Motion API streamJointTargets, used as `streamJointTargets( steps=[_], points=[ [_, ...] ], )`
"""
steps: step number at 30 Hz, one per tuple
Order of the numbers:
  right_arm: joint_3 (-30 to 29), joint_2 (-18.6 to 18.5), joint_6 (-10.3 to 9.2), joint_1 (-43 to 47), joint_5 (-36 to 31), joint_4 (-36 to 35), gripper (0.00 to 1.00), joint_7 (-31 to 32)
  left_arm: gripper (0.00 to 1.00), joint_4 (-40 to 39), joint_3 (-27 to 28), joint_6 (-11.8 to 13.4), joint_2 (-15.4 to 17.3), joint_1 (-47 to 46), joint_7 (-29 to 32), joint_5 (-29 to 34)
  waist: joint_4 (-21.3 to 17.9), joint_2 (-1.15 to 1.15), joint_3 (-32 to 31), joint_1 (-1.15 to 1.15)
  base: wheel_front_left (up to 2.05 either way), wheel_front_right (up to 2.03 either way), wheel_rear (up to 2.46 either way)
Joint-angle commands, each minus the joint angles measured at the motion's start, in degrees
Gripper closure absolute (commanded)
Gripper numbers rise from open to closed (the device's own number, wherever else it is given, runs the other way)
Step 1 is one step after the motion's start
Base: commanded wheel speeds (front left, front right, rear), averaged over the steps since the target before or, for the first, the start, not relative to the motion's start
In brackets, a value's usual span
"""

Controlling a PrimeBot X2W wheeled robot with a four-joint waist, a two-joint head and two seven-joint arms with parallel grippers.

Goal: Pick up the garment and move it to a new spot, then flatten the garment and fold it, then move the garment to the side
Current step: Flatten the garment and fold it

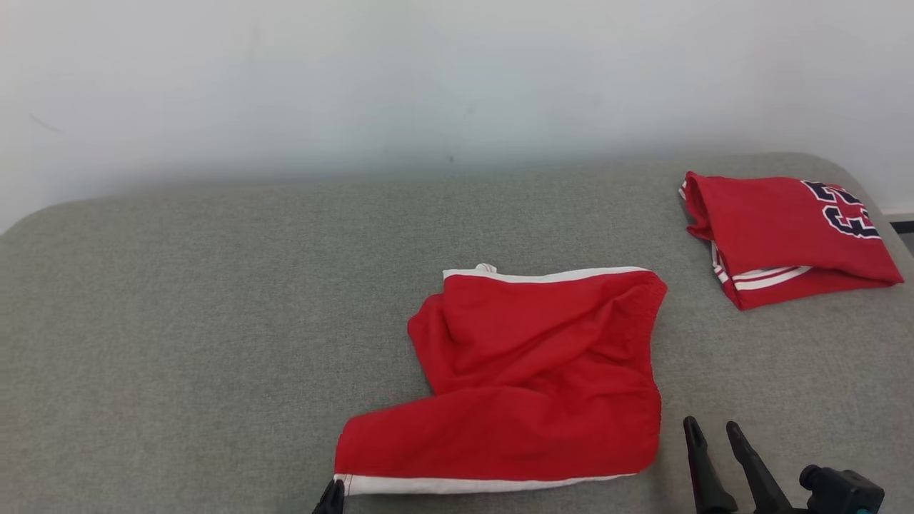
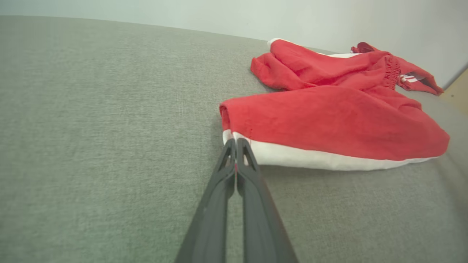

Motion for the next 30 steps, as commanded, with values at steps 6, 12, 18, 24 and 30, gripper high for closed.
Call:
streamJointTargets(
  steps=[6, 12, 18, 24, 30],
  points=[
    [-0.21, 0.56, -0.14, 0.87, 0.7, 0.19, 0.0, -0.72, 1.0, -8.06, 3.0, -0.45, 0.55, 7.53, -0.16, 2.02, 2.42, 0.0, -0.48, 0.0, 0.0, 0.0, 0.0],
    [-0.41, 0.2, -0.14, 1.02, 1.15, 0.52, 0.0, -0.98, 1.0, -12.36, 0.92, -0.9, 0.9, 13.55, -0.16, 2.84, 3.36, 0.0, 0.08, 0.0, 0.0, 0.0, 0.0],
    [-0.51, -0.08, -0.14, 0.21, 1.42, 1.28, 0.0, -1.36, 1.0, -11.74, 0.11, -0.83, 0.77, 16.13, -0.16, 1.97, 3.23, 0.0, 0.58, 0.0, 0.0, 0.0, 0.0],
    [-0.48, -0.14, -0.14, -0.16, 1.57, 2.24, 0.0, -1.66, 1.0, -12.6, -0.01, -0.89, 1.34, 12.1, -0.16, 2.36, 2.98, 0.0, 0.4, 0.0, 0.0, 0.0, 0.0],
    [0.27, -0.19, -0.14, -1.57, 0.92, 2.82, 0.0, -1.03, 1.0, -9.8, -0.94, -0.9, 3.41, 4.77, -0.16, 1.33, 1.98, 0.0, 0.59, 0.0, 0.0, 0.0, 0.0]
  ],
)
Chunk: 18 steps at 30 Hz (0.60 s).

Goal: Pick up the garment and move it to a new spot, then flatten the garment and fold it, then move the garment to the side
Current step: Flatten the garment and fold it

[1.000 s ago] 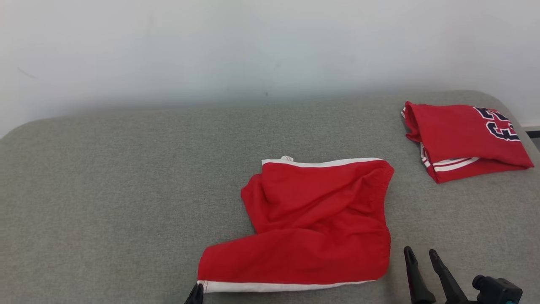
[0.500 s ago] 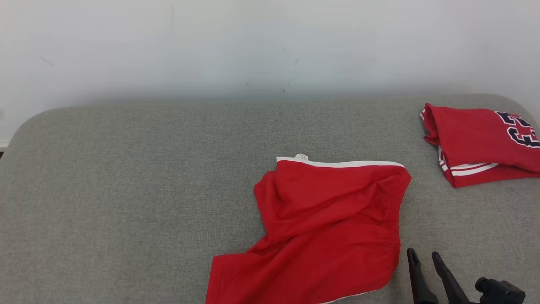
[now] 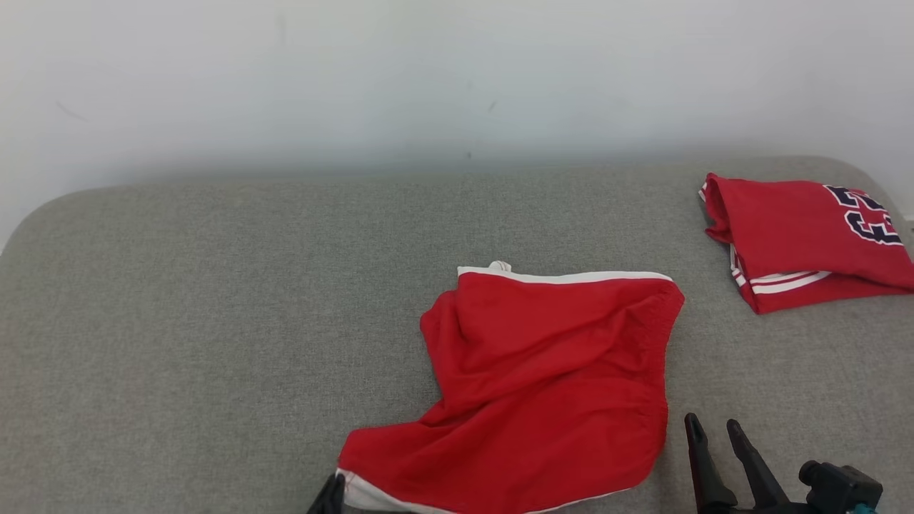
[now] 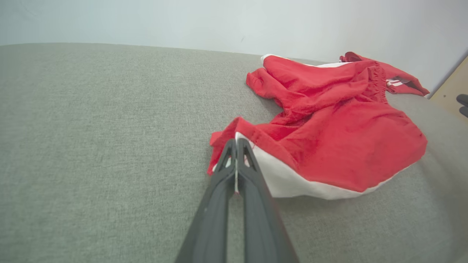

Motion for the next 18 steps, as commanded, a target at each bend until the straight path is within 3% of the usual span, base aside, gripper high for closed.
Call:
streamJointTargets(
  steps=[1, 11, 18],
  points=[
    [0.36, -0.13, -0.14, -0.96, -0.49, 0.32, 0.0, 0.13, 1.0, 1.13, 0.49, 0.02, 0.81, -2.25, -0.16, -0.57, -0.68, 0.0, 0.33, 0.0, 0.0, 0.0, 0.0],
    [1.02, -0.28, -0.14, -3.57, -0.8, 2.84, 0.0, -0.01, 1.0, 8.89, 1.12, 0.02, 2.9, -12.44, -0.16, -2.53, -3.2, 0.0, 1.6, 0.0, 0.0, 0.0, 0.0],
    [1.66, -0.14, -0.14, -4.23, -0.15, 4.67, 0.0, -0.26, 1.0, 11.54, 4.04, 0.01, 3.79, -13.76, -0.16, -2.94, -3.52, 0.0, 1.8, 0.0, 0.0, 0.0, 0.0]
  ],
)
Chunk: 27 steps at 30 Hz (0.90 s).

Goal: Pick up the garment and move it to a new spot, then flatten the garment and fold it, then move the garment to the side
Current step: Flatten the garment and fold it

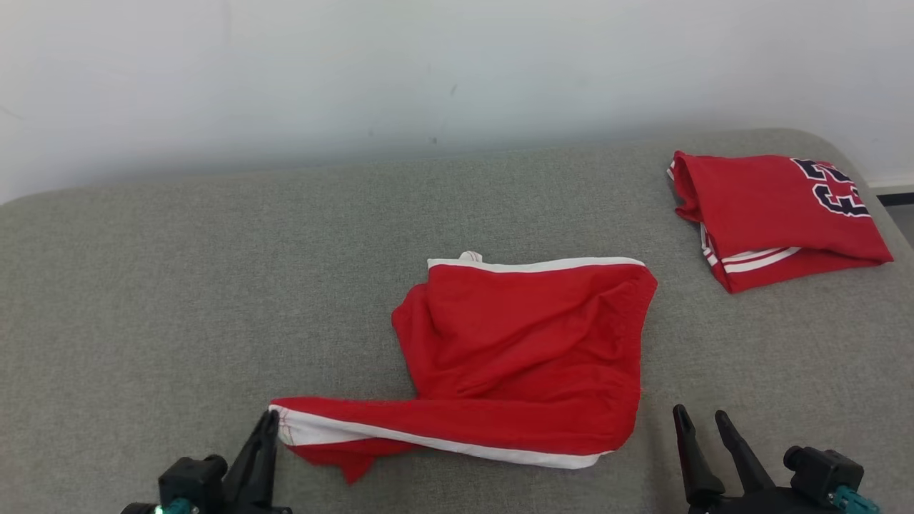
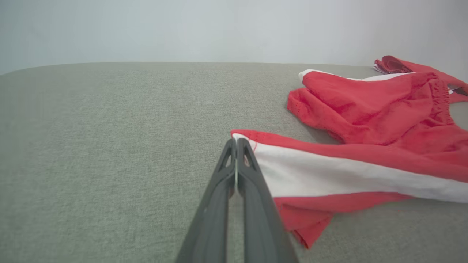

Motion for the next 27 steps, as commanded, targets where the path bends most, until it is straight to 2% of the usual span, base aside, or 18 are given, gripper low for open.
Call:
streamJointTargets(
  steps=[1, 10, 18, 19, 20, 27],
  points=[
    [0.35, -0.03, -0.14, -0.04, 0.27, 0.08, 0.0, -0.2, 1.0, 0.2, 0.59, 0.1, 0.25, -0.23, -0.16, -0.18, 0.17, 0.0, -0.02, 0.0, 0.0, 0.0, 0.0],
    [3.58, -0.59, -0.14, 0.36, 1.76, 1.34, 0.0, 0.68, 1.0, 2.6, 2.27, 0.1, -0.6, 2.46, -0.16, 0.73, 1.04, 0.0, -0.6, 0.0, 0.0, 0.0, 0.0],
    [10.14, -4.84, -0.14, 2.51, 3.46, -0.05, 0.0, 2.89, 1.0, 1.23, 2.15, 0.1, -2.36, 5.04, -0.16, 1.14, 1.8, 0.0, -1.69, 0.0, 0.0, 0.0, 0.0],
    [10.42, -5.34, -0.14, 2.84, 3.77, -0.32, 0.0, 2.67, 0.62, 0.8, 2.38, 0.1, -2.39, 5.27, -0.16, 1.31, 1.9, 0.0, -1.72, 0.0, 0.0, 0.0, 0.0],
    [10.84, -5.87, -0.14, 3.24, 3.88, -0.57, 0.0, 2.4, 0.0, 0.48, 2.59, 0.1, -2.52, 5.67, -0.16, 1.44, 1.98, 0.0, -1.79, 0.0, 0.0, 0.0, 0.0],
    [13.75, -9.18, -0.14, 5.68, 1.85, -1.94, 0.0, 0.63, 0.0, -1.94, 4.09, 0.1, -3.09, 10.91, -0.16, 1.97, 2.55, 0.0, -1.97, 0.0, 0.0, 0.0, 0.0]
  ],
)
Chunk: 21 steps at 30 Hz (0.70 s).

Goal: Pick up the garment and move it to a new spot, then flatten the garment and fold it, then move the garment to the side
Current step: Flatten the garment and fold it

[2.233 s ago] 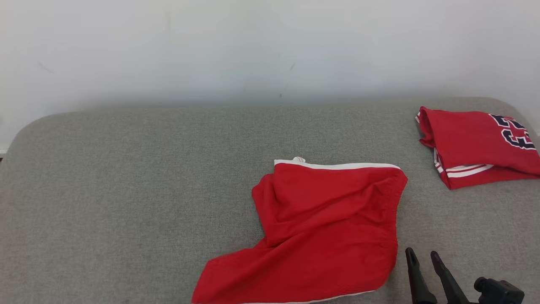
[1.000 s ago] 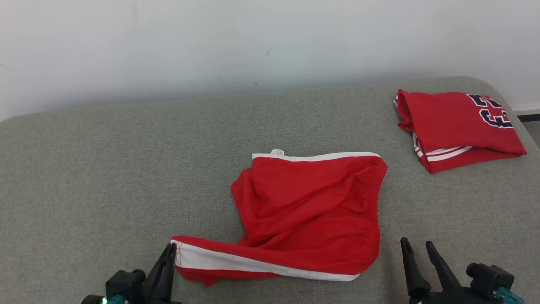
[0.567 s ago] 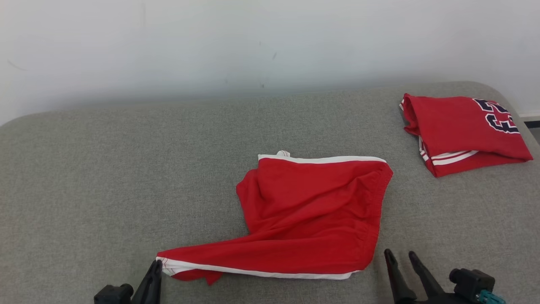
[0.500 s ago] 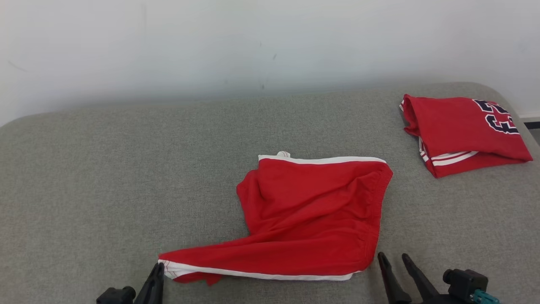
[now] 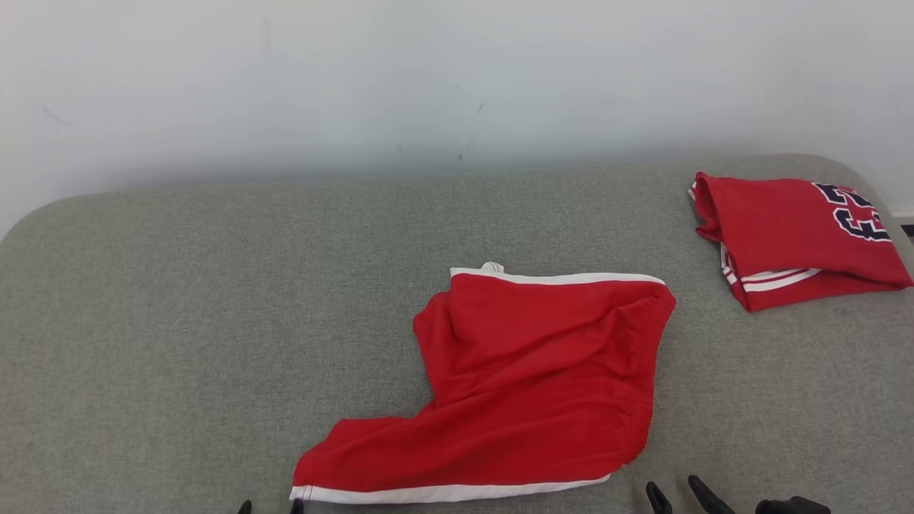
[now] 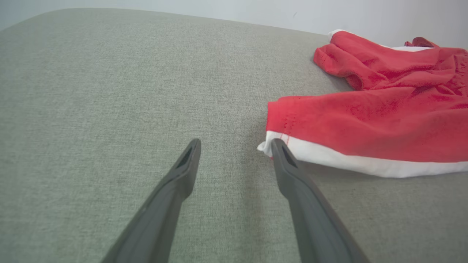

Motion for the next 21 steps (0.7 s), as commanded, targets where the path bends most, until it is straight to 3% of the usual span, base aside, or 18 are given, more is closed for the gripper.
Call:
streamJointTargets(
  steps=[1, 13, 21],
  points=[
    [0.28, -0.27, -0.14, 0.74, -0.52, -0.11, 0.0, -0.68, 0.0, -0.33, 0.16, 0.1, 0.11, 1.33, -0.16, 0.92, 0.15, 0.0, 0.06, 0.0, 0.0, 0.0, 0.0],
    [7.28, -3.46, -0.14, -5.89, -7.87, 4.22, 0.0, -0.74, 0.0, 2.13, -4.96, 0.1, 3.42, -1.53, -0.16, 1.67, -0.25, 0.0, 0.72, 0.0, 0.0, 0.0, 0.0],
    [13.3, -4.47, -0.14, -12.23, -6.35, 10.24, 0.0, -1.26, 0.0, 4.91, -9.94, 0.1, 6.43, -5.62, -0.16, 0.33, -0.09, 0.0, 1.8, 0.0, 0.0, 0.0, 0.0]
  ],
)
